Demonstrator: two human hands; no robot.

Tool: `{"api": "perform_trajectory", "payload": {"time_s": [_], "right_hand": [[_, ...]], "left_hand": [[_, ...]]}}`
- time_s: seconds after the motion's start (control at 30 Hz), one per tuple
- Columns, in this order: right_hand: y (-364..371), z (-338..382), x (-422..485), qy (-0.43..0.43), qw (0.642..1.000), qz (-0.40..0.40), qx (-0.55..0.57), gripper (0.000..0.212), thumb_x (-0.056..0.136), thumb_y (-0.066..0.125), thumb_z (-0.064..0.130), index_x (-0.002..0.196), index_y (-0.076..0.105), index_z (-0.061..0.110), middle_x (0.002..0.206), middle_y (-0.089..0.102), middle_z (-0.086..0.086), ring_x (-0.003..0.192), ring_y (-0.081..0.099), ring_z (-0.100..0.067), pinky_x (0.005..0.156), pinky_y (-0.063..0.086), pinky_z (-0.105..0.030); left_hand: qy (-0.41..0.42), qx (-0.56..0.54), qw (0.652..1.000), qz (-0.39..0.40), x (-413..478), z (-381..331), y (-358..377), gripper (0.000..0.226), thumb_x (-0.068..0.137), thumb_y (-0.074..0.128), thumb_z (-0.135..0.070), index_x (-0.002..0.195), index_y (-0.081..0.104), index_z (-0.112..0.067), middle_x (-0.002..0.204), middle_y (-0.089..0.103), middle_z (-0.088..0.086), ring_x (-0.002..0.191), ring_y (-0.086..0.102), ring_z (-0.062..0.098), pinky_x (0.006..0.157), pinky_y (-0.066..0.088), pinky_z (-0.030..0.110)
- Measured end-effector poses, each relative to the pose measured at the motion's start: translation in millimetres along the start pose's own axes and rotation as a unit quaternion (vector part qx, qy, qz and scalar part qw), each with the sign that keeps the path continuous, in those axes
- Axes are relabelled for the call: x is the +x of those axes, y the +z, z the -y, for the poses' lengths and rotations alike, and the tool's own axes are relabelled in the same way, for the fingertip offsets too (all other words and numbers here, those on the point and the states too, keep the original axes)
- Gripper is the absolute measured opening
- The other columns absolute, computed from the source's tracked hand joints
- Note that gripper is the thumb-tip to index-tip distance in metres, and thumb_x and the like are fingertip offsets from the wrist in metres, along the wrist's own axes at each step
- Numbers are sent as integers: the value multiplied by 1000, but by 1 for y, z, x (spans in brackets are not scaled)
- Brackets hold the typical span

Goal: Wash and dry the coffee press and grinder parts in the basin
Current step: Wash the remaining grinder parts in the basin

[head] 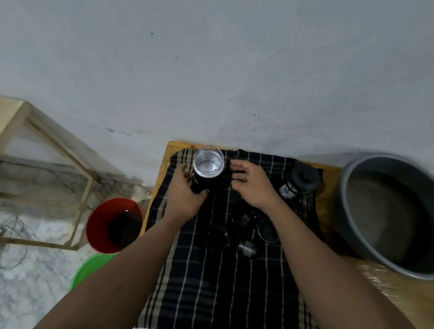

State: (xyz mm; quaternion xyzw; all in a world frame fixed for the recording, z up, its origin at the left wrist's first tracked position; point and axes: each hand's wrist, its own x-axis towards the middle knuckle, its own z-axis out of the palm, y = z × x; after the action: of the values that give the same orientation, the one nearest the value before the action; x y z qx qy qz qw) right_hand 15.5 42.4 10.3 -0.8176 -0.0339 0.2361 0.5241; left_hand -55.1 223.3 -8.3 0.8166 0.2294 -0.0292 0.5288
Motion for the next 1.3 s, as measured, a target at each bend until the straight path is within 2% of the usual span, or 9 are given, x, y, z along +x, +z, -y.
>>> {"api": "perform_trajectory", "payload": {"time_s": [0.1,0.23,0.4,0.5,0.7,0.9,1.03,1.13,1.3], "right_hand": [[-19,-13,-19,13,993,-98,-60,41,95,59,0,135,58,7,119,63,-4,100,61,-13,87,49,-21],[-41,-40,-54,58,980,-152,-116,29,99,53,5,125,63,6,114,66,-9,90,60,-15,78,49,-26],[-30,-59,-97,89,975,-84,-183,15,92,61,13,105,66,18,84,62,9,76,61,-5,60,45,-15],[-18,-68,-111,88,978,0,-191,26,85,71,21,110,65,18,86,61,10,74,59,-5,68,53,-21],[2,-85,-121,69,959,60,-269,56,73,80,23,125,63,13,119,51,-3,109,57,-20,92,53,-36],[1,-97,-121,52,966,41,-249,52,77,79,9,125,59,13,123,52,-4,105,57,-17,88,48,-27],[-15,-91,-123,65,978,45,-194,58,74,83,10,123,53,18,113,55,1,81,53,-4,69,48,-21],[-40,-78,-129,87,983,64,-147,64,73,85,7,123,48,22,111,57,0,79,57,-6,68,51,-21],[-102,-56,-145,90,992,50,-69,64,73,82,-5,122,49,18,115,62,-10,72,58,-6,70,55,-22]], "left_hand": [[-41,2,999,-21,-24,7,6,60,84,79,-27,132,47,-15,120,57,-5,114,55,13,93,46,28],[15,96,995,34,-51,8,19,35,80,74,-45,104,60,-24,98,66,-6,90,63,13,84,56,39],[227,332,914,61,-78,4,39,37,74,62,-59,98,62,-31,99,58,-14,99,51,12,88,36,40],[322,411,850,74,-89,11,51,43,67,57,-62,93,70,-30,95,59,-7,95,52,22,81,35,43],[290,543,782,96,-100,26,70,29,68,76,-50,88,74,-30,98,53,2,94,38,25,84,30,45],[268,534,794,108,-103,30,76,24,95,54,-33,116,66,-28,120,45,5,111,38,29,97,27,51],[285,525,797,86,-104,26,76,16,77,78,-36,91,73,-31,101,51,2,94,39,25,83,34,45],[318,464,825,47,-109,21,80,19,71,82,-41,85,73,-33,95,50,-1,89,40,23,77,32,41],[357,285,888,63,-124,-18,100,33,80,70,-32,112,71,-23,102,50,-1,89,50,20,69,47,35]]}}
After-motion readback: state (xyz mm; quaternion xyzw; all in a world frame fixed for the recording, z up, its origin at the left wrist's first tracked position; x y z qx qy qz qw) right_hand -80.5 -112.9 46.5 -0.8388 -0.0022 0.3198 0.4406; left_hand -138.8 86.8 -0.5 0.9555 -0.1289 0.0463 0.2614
